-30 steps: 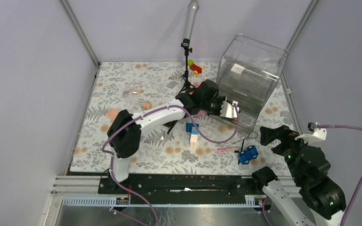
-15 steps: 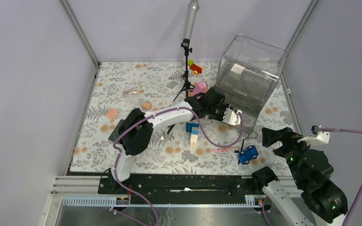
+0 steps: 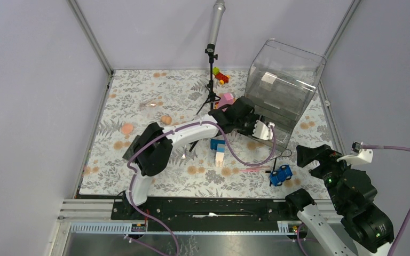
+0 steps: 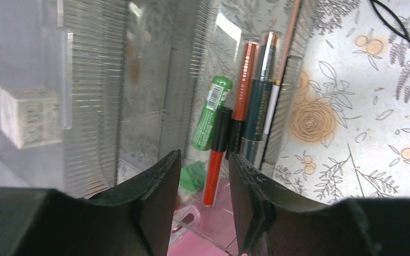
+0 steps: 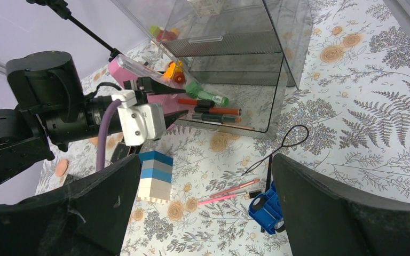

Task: Organize the makeup
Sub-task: Place the makeup in the drawer.

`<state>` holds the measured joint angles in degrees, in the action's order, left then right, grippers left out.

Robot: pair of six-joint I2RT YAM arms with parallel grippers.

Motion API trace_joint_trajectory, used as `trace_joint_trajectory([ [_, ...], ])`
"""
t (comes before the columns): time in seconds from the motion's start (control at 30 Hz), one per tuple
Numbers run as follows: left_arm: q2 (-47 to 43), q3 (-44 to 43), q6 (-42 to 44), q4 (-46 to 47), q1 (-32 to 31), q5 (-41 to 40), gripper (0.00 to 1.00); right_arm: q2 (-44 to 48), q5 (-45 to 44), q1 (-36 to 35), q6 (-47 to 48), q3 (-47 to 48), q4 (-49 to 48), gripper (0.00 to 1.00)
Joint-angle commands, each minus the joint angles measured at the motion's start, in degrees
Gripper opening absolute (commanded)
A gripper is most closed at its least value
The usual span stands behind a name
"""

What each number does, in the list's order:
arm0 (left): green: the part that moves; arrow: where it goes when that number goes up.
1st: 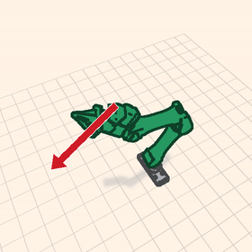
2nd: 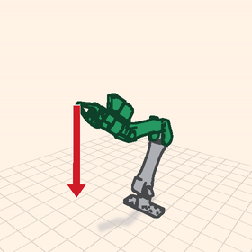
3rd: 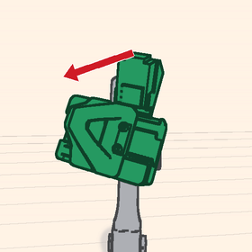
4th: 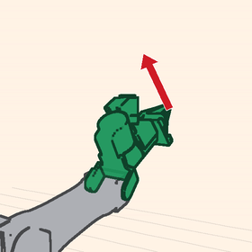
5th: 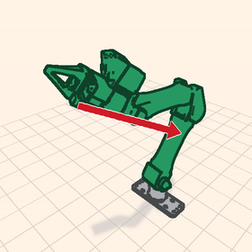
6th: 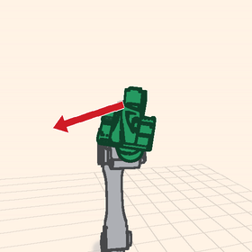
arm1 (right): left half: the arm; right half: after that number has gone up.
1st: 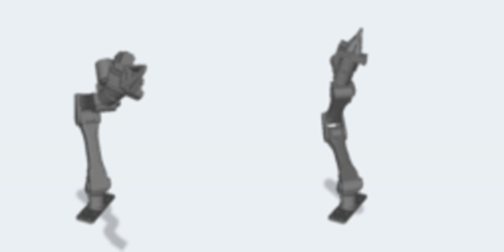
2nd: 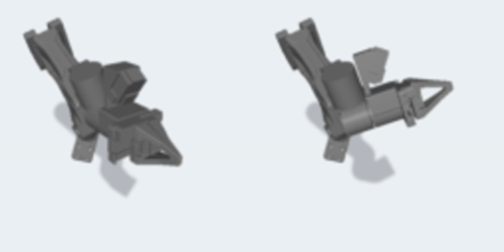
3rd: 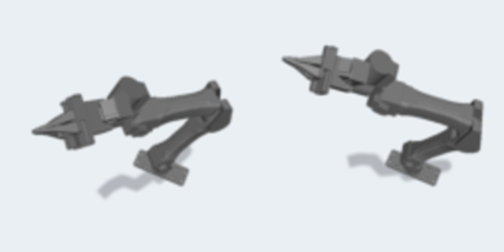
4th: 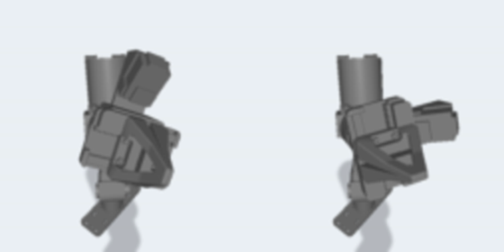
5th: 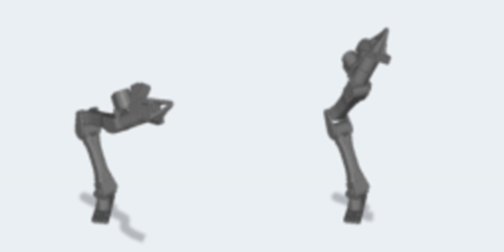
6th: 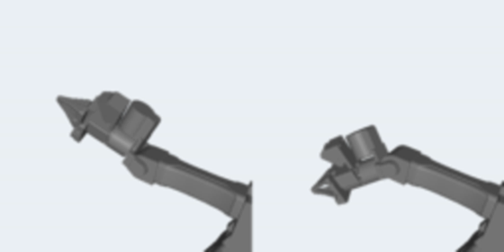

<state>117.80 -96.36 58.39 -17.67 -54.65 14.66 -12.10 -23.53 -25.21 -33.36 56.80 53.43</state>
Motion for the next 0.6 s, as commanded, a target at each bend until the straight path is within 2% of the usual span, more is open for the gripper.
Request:
trace_joint_trajectory([
  [0.0,-8.58,1.47,-2.60,8.19,-0.20,-2.45,0.46,0.60,-2.05,0.12,-0.78,0.87,-0.78,0.99],
  [0.17,-19.44,11.23,-15.10,19.99,-0.24,-8.86,0.56,0.64,-2.26,0.16,-0.55,0.38,-0.84,0.99],
  [0.33,-32.01,24.30,-34.20,33.68,-0.21,-22.40,0.69,0.61,-2.88,0.16,-0.05,-0.68,-1.60,0.99],
  [0.43,-35.89,26.76,-43.19,32.68,-0.12,-31.46,0.71,-0.12,-2.59,0.16,0.33,-1.55,-2.54,0.99],
  [0.5,-37.11,26.40,-47.91,26.60,0.19,-36.55,0.71,-0.57,-1.98,0.16,0.39,-2.08,-3.30,0.99],
  [0.57,-37.85,26.46,-52.30,21.08,1.16,-38.37,0.71,-0.94,-1.22,0.14,0.60,-2.50,-3.73,0.99],
])
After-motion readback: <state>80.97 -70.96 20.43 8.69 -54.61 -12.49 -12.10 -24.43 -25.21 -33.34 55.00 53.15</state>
